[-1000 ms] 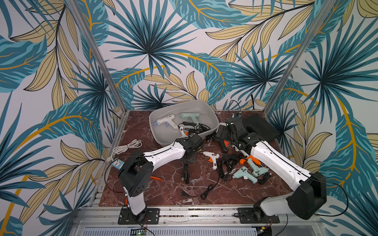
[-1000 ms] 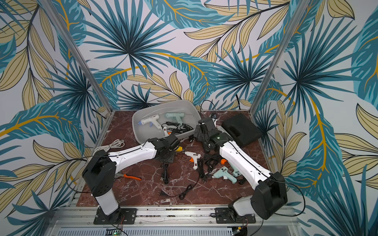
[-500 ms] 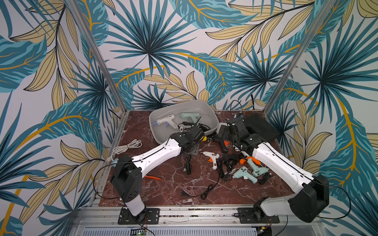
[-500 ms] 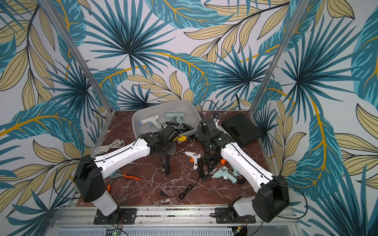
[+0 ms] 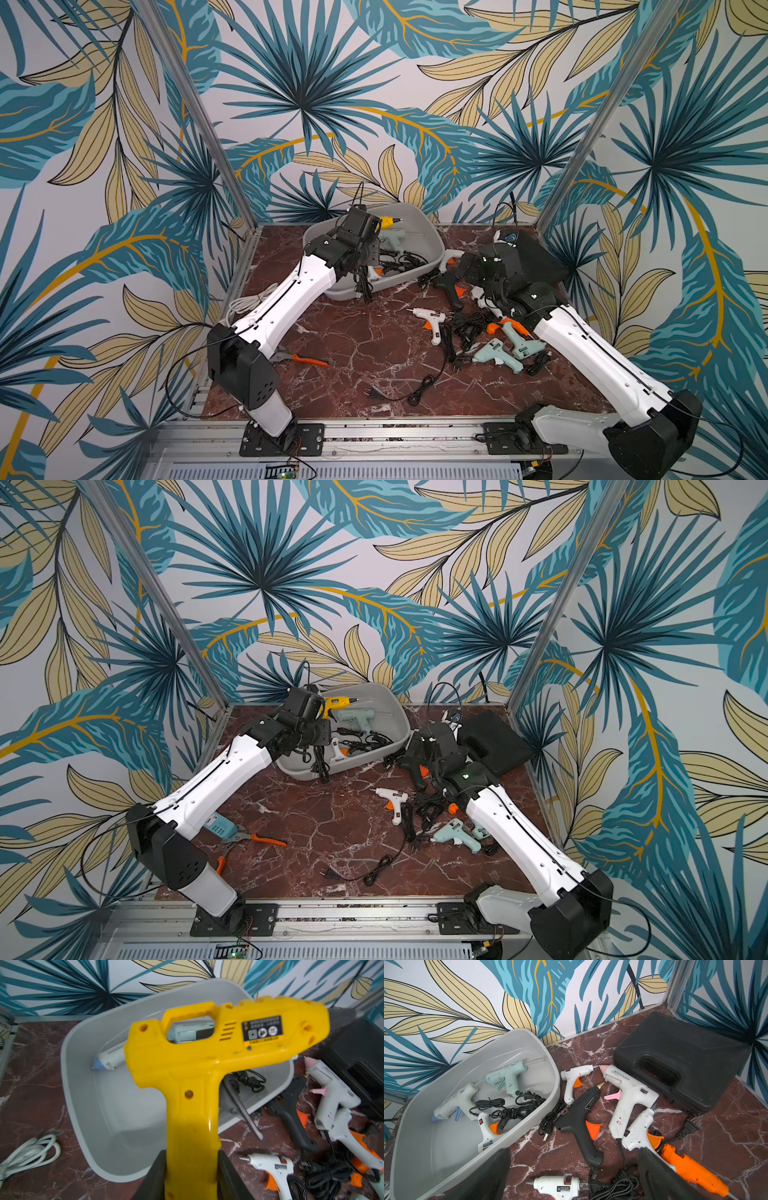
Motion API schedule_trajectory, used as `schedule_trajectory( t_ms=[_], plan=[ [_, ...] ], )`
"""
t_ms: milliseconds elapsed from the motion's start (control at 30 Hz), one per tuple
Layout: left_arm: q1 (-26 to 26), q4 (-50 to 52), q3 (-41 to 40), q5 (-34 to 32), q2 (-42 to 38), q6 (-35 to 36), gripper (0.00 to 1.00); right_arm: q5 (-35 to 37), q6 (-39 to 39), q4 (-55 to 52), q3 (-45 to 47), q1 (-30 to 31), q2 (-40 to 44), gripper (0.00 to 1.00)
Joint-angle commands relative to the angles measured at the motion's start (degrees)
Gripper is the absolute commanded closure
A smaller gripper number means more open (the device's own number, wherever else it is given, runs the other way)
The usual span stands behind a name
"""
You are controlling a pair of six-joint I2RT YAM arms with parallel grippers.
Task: Put the hot melt glue gun into the storage box
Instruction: Place the hot melt adhesive gun in the storage box.
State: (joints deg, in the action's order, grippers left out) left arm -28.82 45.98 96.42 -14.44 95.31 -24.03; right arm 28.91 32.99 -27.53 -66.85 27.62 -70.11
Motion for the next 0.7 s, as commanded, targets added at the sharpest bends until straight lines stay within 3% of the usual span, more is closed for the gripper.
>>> schedule_trajectory(
  t_ms=[0, 200, 667],
  plan=[
    [3.1, -3.0, 2.9, -3.8, 2.4, -2.1, 1.00, 0.1, 0.2, -1.4, 1.3, 0.0, -0.9, 0.01],
    [8.4, -5.7, 3.5, -5.0, 6.8, -6.6, 1.00, -1.6, 0.2, -1.3, 0.9, 0.0, -2.8, 0.00],
    [12.6, -9.1, 2.5, -3.7, 17.4, -17.9, 1.00, -6.5, 0.8, -1.0, -0.5, 0.0, -6.8, 0.01]
  ],
)
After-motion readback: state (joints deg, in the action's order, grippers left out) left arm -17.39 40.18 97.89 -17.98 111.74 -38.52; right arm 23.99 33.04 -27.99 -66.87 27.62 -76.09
